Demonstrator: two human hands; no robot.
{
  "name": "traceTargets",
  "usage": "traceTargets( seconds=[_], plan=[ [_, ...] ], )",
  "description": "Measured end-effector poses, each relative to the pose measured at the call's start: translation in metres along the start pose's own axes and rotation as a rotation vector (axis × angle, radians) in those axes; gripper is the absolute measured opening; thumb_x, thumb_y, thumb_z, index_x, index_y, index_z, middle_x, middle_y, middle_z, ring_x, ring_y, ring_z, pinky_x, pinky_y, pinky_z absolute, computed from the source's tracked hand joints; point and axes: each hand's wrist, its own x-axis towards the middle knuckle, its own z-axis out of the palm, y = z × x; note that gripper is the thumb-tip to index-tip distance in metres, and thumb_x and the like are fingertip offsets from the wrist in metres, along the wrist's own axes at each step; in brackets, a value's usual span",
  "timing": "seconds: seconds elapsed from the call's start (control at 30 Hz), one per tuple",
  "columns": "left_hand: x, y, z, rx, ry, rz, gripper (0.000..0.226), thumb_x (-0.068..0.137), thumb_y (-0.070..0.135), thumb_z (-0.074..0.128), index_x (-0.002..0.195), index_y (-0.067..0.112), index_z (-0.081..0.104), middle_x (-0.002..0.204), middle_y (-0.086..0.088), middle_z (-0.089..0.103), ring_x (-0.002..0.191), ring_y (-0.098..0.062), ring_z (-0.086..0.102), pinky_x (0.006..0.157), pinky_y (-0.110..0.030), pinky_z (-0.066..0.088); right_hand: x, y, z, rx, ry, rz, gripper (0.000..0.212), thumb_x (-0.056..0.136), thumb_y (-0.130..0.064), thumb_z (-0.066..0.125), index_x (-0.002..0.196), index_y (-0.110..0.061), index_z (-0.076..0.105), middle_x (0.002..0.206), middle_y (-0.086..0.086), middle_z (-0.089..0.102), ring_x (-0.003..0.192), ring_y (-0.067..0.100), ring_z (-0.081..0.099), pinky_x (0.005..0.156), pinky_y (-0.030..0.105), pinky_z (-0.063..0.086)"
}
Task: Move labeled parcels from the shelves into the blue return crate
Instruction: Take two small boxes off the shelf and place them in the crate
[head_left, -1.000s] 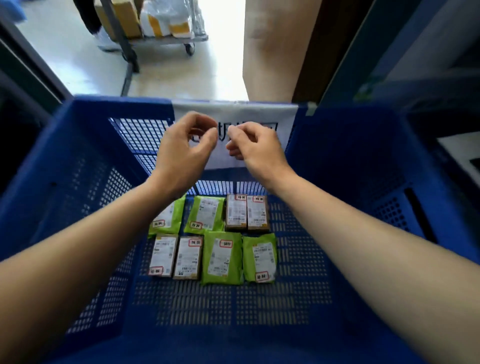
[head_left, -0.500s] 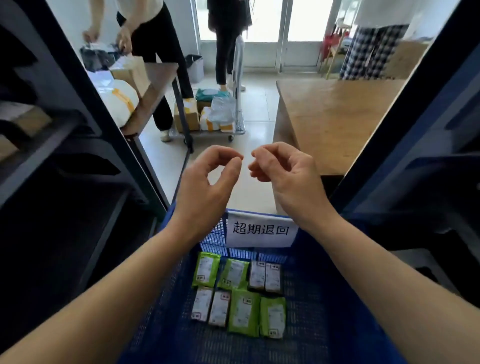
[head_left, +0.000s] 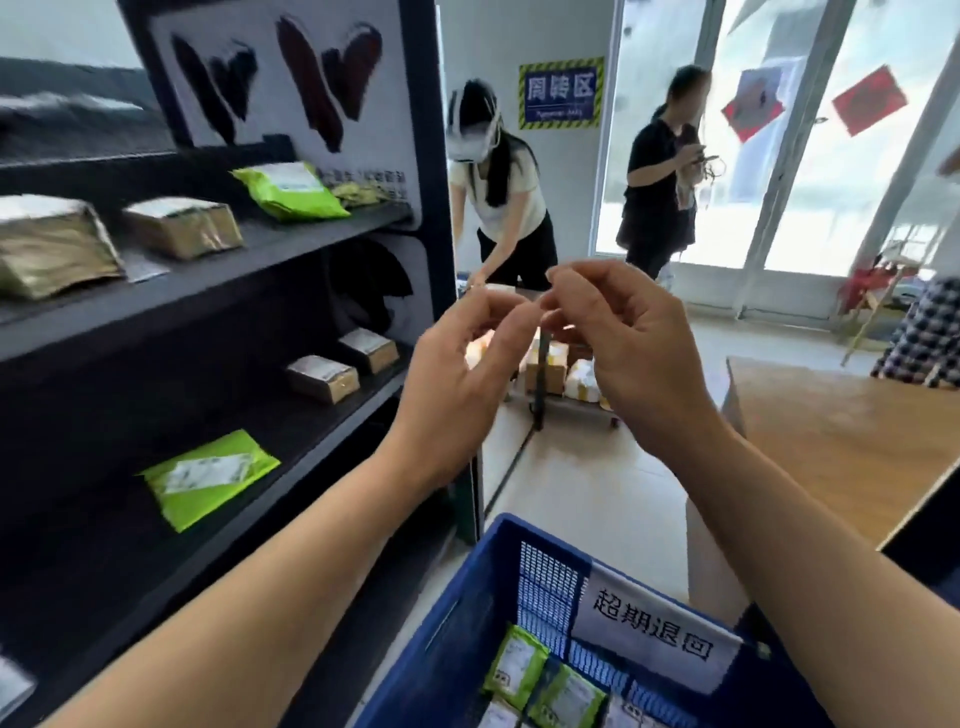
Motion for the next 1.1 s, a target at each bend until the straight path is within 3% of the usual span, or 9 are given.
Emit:
traceTargets(
  seconds=[0.13,0.23,0.33,0.47,0.57,0.83,1.1],
  plan=[
    [-0.019,0.025,-0.033,0.094,0.122,-0.029,0.019,0.089,0.037,0.053,0.095,0.022,0.064,0.086,0.007,0.066,0.083,-0.011,0.061,0.076,-0.03,0.048,-0.001,-0.022,0.028,0.111,-0.098,-0.036,0.017,0.093,-0.02,0.055,0.101,-0.008,0.065,0.094,0.013,0.069,0.084,0.023,0.068,0.079,0.03,0.057],
    [-0.037,0.045,-0.054,0.2,0.193,-0.035,0.019,0.091,0.031,0.053,0.098,0.017,0.064,0.09,-0.003,0.067,0.086,-0.019,0.061,0.077,-0.031,0.05,-0.007,-0.037,0.047,0.182,-0.179,-0.056,0.01,0.093,-0.018,0.055,0.095,-0.016,0.065,0.09,0.006,0.069,0.077,0.012,0.066,0.072,0.019,0.055],
    [-0.058,0.066,-0.068,0.27,0.262,-0.04,0.017,0.091,0.029,0.053,0.097,0.017,0.064,0.092,-0.004,0.067,0.09,-0.02,0.062,0.082,-0.031,0.052,-0.015,-0.051,0.061,0.233,-0.242,-0.09,0.008,0.092,-0.02,0.056,0.092,-0.022,0.064,0.087,0.001,0.069,0.077,0.01,0.065,0.073,0.02,0.054],
    [-0.085,0.092,-0.079,0.323,0.358,-0.058,0.016,0.092,0.027,0.053,0.097,0.017,0.064,0.093,-0.002,0.067,0.091,-0.014,0.063,0.079,-0.019,0.051,-0.029,-0.067,0.075,0.303,-0.342,-0.107,0.008,0.092,-0.021,0.056,0.091,-0.024,0.064,0.09,0.005,0.069,0.079,0.012,0.066,0.074,0.022,0.054],
    [-0.103,0.107,-0.085,0.398,0.433,-0.061,0.016,0.09,0.031,0.052,0.096,0.022,0.064,0.092,0.004,0.068,0.092,-0.007,0.063,0.087,-0.023,0.049,-0.041,-0.077,0.083,0.338,-0.418,-0.115,0.008,0.092,-0.024,0.056,0.093,-0.024,0.064,0.093,0.006,0.07,0.083,0.018,0.067,0.078,0.028,0.055],
    [-0.146,0.138,-0.105,0.519,0.59,-0.081,0.023,0.085,0.044,0.051,0.092,0.026,0.064,0.09,0.008,0.068,0.09,-0.005,0.063,0.084,-0.02,0.048,-0.066,-0.094,0.111,0.423,-0.538,-0.125,0.008,0.091,-0.023,0.056,0.093,-0.024,0.064,0.091,0.004,0.07,0.083,0.018,0.067,0.075,0.025,0.055],
    [-0.164,0.162,-0.145,0.549,0.677,-0.06,0.026,0.084,0.043,0.051,0.091,0.022,0.065,0.087,0.009,0.069,0.089,-0.006,0.063,0.086,-0.02,0.048,-0.077,-0.121,0.154,0.49,-0.579,-0.143,0.007,0.091,-0.025,0.057,0.09,-0.029,0.063,0.088,0.0,0.069,0.082,0.016,0.066,0.075,0.023,0.054]
  ],
)
